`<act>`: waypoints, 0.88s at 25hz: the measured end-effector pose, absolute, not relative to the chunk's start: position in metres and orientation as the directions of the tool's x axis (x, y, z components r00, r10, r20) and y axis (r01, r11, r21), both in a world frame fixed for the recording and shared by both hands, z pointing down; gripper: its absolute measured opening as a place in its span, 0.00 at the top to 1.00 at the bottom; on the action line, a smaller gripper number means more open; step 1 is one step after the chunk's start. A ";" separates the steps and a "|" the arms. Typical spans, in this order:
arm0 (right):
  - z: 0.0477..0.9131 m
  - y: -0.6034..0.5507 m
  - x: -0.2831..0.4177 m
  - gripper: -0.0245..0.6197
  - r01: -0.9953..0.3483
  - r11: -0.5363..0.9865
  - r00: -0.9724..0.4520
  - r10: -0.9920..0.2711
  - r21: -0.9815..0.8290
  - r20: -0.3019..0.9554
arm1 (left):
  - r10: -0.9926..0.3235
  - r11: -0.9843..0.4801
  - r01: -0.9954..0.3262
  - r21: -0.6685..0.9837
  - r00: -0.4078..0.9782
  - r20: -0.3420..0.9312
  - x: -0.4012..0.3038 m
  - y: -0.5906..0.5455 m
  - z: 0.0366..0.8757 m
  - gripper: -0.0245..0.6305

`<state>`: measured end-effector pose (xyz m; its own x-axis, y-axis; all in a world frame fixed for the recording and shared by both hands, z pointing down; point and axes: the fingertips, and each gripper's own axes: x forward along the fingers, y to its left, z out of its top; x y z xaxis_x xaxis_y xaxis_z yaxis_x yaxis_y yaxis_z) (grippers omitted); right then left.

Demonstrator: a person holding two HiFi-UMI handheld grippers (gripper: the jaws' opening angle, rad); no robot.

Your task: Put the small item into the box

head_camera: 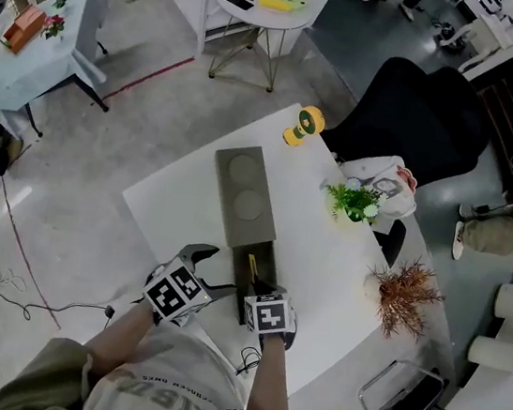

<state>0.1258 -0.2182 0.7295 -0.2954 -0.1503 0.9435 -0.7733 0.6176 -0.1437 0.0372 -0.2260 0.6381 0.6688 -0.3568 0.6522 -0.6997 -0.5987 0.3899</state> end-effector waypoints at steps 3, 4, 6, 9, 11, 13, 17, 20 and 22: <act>0.735 -0.217 0.128 0.87 -0.772 0.621 -0.261 -0.116 -0.135 0.958 | -0.348 -0.604 -0.700 0.381 0.662 0.664 0.037 -0.224 0.641 0.42; 0.737 -0.216 0.128 0.87 -0.773 0.620 -0.249 -0.104 -0.133 0.963 | -0.347 -0.606 -0.699 0.379 0.662 0.665 0.037 -0.224 0.643 0.42; 0.738 -0.216 0.131 0.87 -0.779 0.615 -0.217 -0.085 -0.121 0.972 | -0.343 -0.610 -0.698 0.376 0.660 0.668 0.037 -0.224 0.645 0.42; 0.738 -0.217 0.132 0.87 -0.782 0.613 -0.188 -0.060 -0.112 0.980 | -0.336 -0.612 -0.695 0.377 0.660 0.671 0.037 -0.226 0.645 0.42; 0.740 -0.217 0.131 0.87 -0.782 0.613 -0.182 -0.045 -0.117 0.982 | -0.331 -0.611 -0.694 0.380 0.661 0.674 0.036 -0.226 0.645 0.42; 0.742 -0.216 0.130 0.87 -0.782 0.611 -0.176 -0.028 -0.122 0.984 | -0.327 -0.611 -0.693 0.382 0.661 0.675 0.035 -0.227 0.646 0.42; 0.748 -0.210 0.131 0.87 -0.784 0.609 -0.150 0.000 -0.120 0.989 | -0.326 -0.612 -0.693 0.381 0.660 0.676 0.035 -0.228 0.647 0.42; 0.748 -0.209 0.132 0.87 -0.792 0.599 -0.144 0.004 -0.118 0.990 | -0.322 -0.611 -0.692 0.384 0.661 0.678 0.034 -0.229 0.648 0.42; 0.749 -0.210 0.132 0.87 -0.797 0.592 -0.144 0.006 -0.119 0.990 | -0.318 -0.606 -0.695 0.386 0.657 0.684 0.033 -0.229 0.651 0.42</act>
<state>0.1319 -0.2096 0.7490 -0.1436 0.0056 0.9896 -0.7970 0.5921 -0.1190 0.0331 -0.2289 0.6506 0.6570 -0.3178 0.6836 -0.6953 -0.6061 0.3864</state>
